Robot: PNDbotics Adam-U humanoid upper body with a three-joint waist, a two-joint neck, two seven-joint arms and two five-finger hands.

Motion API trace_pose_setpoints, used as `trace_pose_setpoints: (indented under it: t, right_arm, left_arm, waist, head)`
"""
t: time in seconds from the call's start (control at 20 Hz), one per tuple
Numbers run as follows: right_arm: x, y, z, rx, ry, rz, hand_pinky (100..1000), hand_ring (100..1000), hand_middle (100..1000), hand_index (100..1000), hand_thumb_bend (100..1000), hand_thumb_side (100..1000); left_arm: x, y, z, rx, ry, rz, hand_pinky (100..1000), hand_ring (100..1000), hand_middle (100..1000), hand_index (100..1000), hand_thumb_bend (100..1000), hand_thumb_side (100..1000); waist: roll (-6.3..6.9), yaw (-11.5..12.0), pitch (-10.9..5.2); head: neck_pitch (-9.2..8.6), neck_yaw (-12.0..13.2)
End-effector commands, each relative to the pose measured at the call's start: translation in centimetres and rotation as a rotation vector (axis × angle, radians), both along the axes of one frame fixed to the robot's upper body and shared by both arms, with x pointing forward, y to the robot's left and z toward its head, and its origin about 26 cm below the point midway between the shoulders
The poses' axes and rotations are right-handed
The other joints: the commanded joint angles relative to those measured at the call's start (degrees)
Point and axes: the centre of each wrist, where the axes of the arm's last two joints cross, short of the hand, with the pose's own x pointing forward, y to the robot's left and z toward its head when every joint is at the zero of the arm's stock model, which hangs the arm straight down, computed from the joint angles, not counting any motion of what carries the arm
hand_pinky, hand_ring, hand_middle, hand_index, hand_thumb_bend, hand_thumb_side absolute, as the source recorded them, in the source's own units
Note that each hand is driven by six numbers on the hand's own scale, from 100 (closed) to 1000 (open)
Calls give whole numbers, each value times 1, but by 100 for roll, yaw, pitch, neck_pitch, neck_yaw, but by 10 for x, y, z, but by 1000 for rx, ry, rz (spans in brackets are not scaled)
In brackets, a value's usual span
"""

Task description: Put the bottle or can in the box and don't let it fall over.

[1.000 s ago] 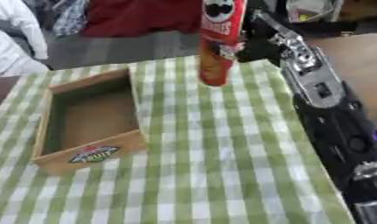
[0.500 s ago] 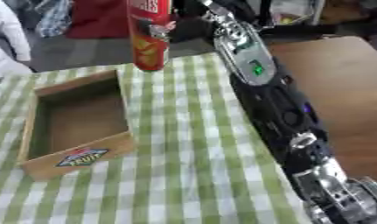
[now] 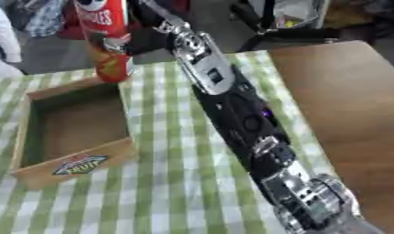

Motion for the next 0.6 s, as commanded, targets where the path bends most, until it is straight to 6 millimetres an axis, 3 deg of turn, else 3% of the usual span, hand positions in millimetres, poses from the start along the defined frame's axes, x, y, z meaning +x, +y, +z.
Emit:
trace_pose_setpoints:
  t: [0.05,0.35,0.6]
  right_arm:
    - [-1,10,5,16,-38,-27,952,465,387,323,195,100]
    - [-1,16,-8,29,-41,-60,950,465,388,324,155,100]
    - [0,17,-14,30,-43,-78,949,465,388,324,144,100]
  left_arm:
    - [0,1,10,14,-31,4,807,861,834,828,100,704]
    - [0,2,7,7,-26,8,807,862,834,827,100,704]
    - [-1,2,6,0,-25,13,806,862,834,827,100,705]
  waist:
    - [5,36,-105]
    - [14,154,-108]
    - [-7,263,-77]
  head:
    - [27,-73]
    - [114,88]
    - [26,-34]
